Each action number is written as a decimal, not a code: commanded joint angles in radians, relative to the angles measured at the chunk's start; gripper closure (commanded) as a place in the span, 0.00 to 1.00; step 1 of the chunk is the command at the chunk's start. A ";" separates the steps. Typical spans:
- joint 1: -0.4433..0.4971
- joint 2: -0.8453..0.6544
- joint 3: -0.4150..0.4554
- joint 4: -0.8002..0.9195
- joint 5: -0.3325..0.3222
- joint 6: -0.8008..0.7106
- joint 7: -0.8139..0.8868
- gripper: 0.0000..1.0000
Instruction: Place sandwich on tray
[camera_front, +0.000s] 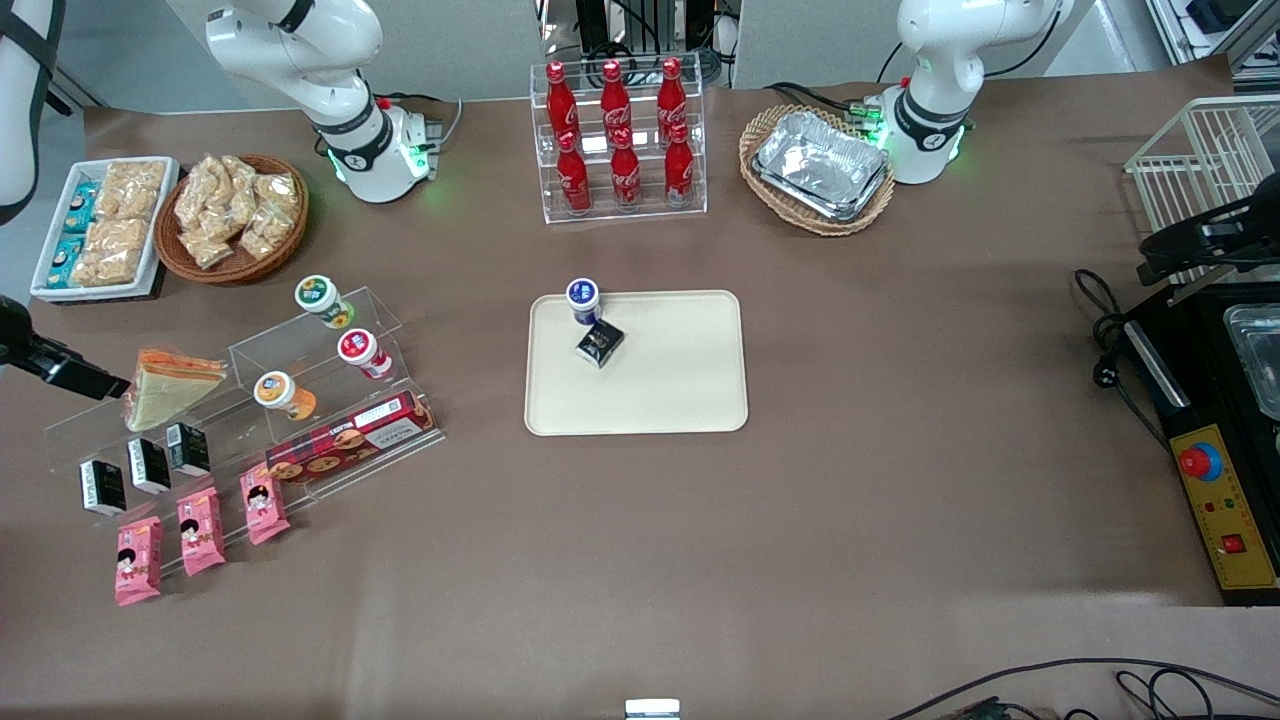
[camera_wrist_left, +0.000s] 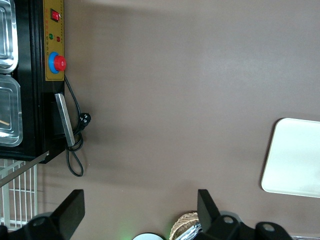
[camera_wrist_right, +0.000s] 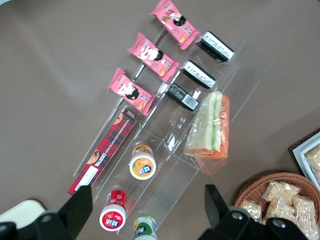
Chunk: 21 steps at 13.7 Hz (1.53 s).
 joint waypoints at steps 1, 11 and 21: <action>0.001 0.003 -0.078 -0.018 0.018 -0.010 0.022 0.00; 0.006 -0.037 -0.186 -0.287 0.103 0.223 0.036 0.00; 0.008 -0.023 -0.186 -0.456 0.097 0.432 0.014 0.00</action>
